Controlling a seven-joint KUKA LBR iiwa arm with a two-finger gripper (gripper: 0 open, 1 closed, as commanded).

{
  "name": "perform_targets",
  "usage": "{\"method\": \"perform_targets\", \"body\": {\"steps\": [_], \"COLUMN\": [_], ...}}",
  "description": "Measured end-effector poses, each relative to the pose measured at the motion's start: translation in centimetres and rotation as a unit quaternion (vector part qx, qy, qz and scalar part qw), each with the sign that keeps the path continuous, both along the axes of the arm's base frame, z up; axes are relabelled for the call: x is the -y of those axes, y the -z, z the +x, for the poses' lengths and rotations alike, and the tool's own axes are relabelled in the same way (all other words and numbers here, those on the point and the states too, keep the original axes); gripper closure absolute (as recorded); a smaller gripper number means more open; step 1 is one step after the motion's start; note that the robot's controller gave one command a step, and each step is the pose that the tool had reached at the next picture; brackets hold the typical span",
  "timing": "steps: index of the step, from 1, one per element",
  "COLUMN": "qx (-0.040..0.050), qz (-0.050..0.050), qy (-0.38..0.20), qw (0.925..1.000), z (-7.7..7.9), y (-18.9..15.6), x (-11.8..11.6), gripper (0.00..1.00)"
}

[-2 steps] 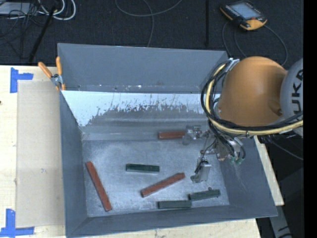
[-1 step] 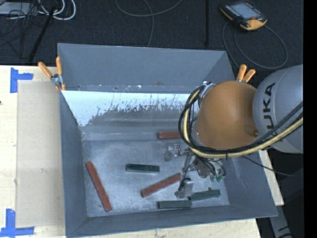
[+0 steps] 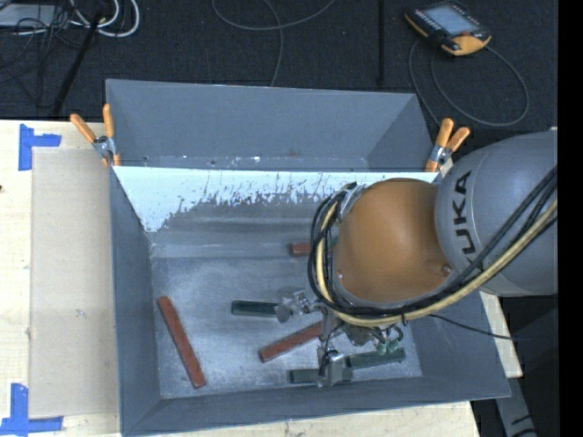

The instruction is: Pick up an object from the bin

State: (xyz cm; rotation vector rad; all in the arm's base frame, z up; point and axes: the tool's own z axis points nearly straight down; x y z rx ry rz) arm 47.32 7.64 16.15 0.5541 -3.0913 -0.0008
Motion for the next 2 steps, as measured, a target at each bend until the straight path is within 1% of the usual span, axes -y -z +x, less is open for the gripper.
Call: {"method": "perform_targets", "body": {"steps": [1,2], "qx": [0.0002,0.0018], "qz": [0.0,0.0], "qy": [0.03,-0.088], "qw": [0.9996,0.9961], "z": [2.1,4.3], "y": [3.2,7.0], "x": [0.0,0.1], "gripper": [0.0,0.0]}}
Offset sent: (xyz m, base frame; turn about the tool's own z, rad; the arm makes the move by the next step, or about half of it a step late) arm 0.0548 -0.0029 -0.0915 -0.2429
